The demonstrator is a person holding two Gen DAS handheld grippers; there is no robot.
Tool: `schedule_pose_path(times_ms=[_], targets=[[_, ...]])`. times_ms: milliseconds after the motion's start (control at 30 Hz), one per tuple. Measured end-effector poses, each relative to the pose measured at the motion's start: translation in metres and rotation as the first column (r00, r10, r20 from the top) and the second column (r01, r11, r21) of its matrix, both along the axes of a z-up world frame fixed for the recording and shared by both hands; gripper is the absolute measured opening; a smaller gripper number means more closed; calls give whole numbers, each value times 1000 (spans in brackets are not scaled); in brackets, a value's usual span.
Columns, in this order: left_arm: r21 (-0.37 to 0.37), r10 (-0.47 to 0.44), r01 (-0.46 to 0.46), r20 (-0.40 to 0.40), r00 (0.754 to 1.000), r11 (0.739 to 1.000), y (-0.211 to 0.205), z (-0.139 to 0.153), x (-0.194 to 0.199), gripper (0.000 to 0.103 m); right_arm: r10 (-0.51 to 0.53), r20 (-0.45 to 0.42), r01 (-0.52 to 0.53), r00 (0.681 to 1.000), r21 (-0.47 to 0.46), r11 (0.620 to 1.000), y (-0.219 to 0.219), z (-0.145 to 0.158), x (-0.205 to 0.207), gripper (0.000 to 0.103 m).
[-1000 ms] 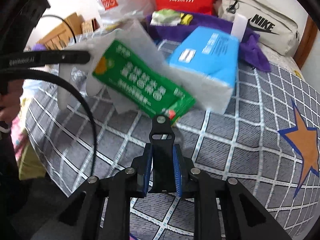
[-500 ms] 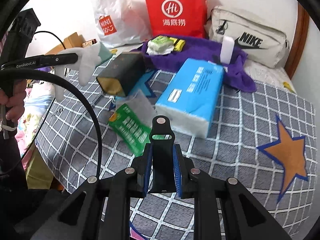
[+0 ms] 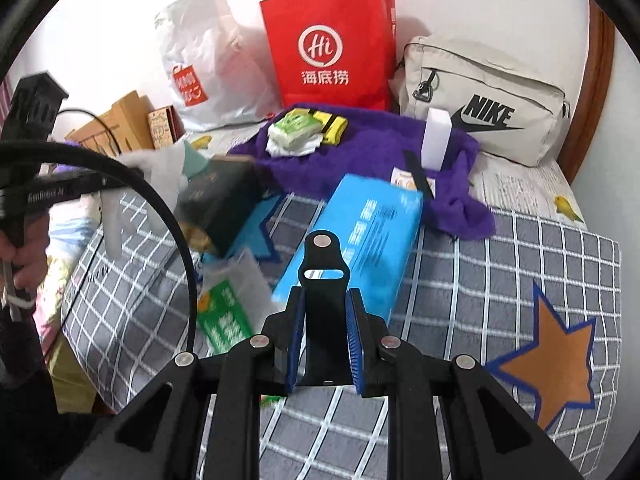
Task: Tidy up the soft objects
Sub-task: 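Carry the white glove with left gripper onto the purple towel and release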
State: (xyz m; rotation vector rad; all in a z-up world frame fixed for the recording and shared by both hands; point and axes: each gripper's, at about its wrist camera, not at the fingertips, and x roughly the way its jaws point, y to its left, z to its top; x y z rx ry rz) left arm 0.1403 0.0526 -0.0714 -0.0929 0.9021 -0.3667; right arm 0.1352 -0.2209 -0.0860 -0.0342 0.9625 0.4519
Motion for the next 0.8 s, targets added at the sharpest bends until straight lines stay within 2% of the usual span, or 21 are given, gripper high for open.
schedule_pose_path(times_ms=[467, 800], targets=[[11, -13, 13, -19, 1000, 1000, -7, 1, 48, 11, -39, 21, 38, 999, 20, 999, -8, 16, 61, 20], [15, -9, 10, -35, 999, 1000, -9, 0, 93, 11, -65, -1, 65, 998, 6, 998, -17, 11, 107, 20]])
